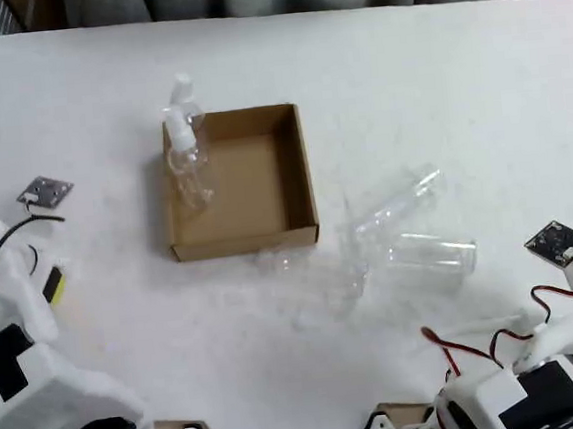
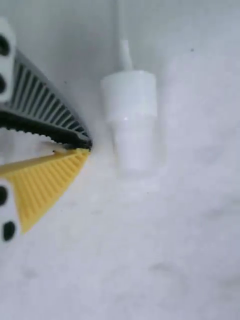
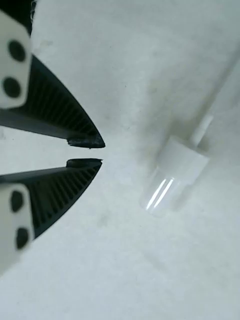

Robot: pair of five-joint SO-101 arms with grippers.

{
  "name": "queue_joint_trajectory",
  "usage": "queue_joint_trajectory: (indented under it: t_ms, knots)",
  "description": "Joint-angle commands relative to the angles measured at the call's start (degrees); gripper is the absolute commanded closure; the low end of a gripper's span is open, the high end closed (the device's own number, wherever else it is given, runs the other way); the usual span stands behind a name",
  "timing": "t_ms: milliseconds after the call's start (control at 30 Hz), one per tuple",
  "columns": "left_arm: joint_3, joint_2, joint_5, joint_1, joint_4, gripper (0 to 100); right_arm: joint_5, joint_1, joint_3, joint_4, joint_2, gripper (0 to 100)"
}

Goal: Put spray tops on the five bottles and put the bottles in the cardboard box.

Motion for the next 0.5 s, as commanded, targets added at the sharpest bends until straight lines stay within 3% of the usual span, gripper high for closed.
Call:
queue_joint_trajectory:
  t_ms: [0,133,300,467]
  knots:
    - [-3.87,-2.42,0.09,4.62,0.7,98,-0.62,0.57,-0.18,-0.04,-0.22,98.3]
    - [-3.96,-6.11,-2.37,7.34,3.08,97,-0.62,0.66,-0.18,-0.04,-0.22,98.3]
    - [-4.13,-7.25,-4.22,10.59,5.71,86,-0.62,0.66,-0.18,-0.04,-0.22,98.3]
    - [-4.22,-6.11,-4.04,14.2,4.66,94,-0.62,0.75,-0.18,-0.04,-0.22,98.3]
